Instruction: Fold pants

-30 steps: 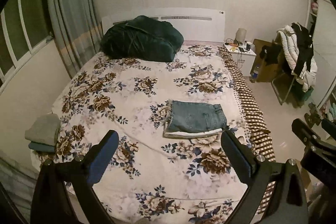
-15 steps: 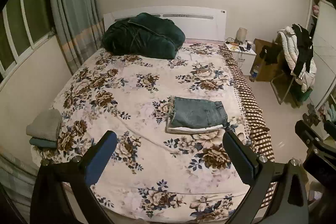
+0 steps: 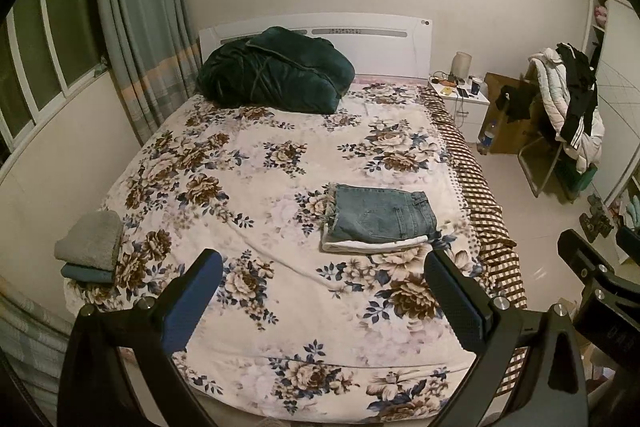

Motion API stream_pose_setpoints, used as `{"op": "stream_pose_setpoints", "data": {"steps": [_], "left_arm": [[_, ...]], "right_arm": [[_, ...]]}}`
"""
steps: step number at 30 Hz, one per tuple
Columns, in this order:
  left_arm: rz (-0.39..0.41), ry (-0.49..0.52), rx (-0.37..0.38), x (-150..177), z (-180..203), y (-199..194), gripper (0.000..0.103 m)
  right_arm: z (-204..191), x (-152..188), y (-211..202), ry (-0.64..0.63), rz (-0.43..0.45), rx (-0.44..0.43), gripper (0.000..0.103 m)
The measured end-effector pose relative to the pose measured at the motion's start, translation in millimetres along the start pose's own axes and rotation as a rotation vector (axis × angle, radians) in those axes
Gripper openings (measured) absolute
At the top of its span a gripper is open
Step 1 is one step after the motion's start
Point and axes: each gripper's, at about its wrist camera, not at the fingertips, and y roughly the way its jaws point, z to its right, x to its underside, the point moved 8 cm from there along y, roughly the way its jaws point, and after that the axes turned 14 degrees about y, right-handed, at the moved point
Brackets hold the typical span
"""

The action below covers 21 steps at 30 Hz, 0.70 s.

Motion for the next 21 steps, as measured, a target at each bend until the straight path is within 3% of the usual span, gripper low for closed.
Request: {"op": "stream_pose_setpoints", "data": {"steps": [21], "left_arm": [[0.012,0.015,-0.001,-6,-3,-9,0.103]], "right_arm": [[1,-2,3,0.005,-0.001,-0.004,0.103]]}}
